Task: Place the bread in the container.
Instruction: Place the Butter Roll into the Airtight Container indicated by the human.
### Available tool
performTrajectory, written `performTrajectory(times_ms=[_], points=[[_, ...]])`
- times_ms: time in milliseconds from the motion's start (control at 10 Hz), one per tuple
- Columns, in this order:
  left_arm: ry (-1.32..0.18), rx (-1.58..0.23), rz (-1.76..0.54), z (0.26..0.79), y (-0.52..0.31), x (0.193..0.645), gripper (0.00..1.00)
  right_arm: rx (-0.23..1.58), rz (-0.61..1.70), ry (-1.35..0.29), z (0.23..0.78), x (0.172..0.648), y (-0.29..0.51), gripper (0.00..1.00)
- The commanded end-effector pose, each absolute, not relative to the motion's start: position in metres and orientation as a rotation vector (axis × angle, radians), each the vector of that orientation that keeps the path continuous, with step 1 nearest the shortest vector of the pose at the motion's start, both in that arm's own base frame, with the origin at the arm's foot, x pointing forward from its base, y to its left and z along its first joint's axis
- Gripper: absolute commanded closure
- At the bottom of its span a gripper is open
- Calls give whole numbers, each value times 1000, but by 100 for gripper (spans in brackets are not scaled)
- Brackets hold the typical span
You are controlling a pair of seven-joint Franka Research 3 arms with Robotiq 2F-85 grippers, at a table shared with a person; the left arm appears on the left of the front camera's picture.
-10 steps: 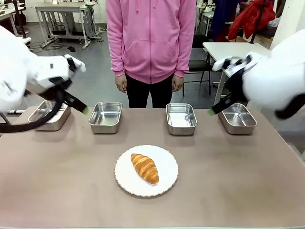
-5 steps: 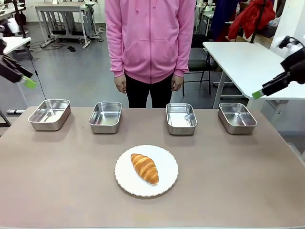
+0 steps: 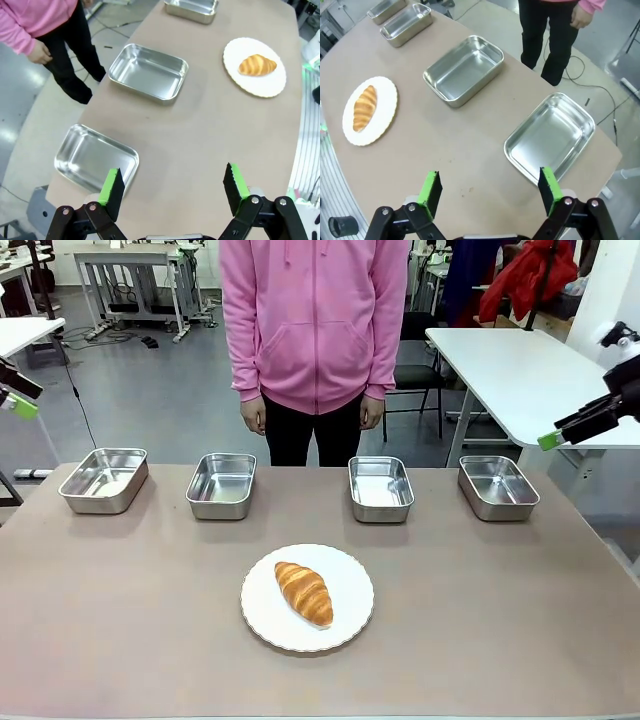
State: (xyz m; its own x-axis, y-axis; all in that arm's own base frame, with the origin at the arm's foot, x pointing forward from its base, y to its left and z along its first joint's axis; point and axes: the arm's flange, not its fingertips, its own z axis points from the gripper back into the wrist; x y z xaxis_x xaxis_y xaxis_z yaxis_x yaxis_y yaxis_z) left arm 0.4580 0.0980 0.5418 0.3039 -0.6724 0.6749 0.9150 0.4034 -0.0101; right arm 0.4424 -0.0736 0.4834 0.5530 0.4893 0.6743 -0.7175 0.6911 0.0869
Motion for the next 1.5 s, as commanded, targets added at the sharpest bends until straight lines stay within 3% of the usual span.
performTrajectory(times_ms=[0,300,900,1400], points=[[-660,-449,-1077,543,90,454,0,364,716,-674,489,444,-72,0],[-673,-418,-1092,554,108,452,0,356,751,-681,499,445,-85,0],[-826,-473,-1083,573,149,416,0,531,871,-806,523,423,-119,0],[-858,-505,-991,597,153,395,0,520,898,-857,539,411,-116,0]])
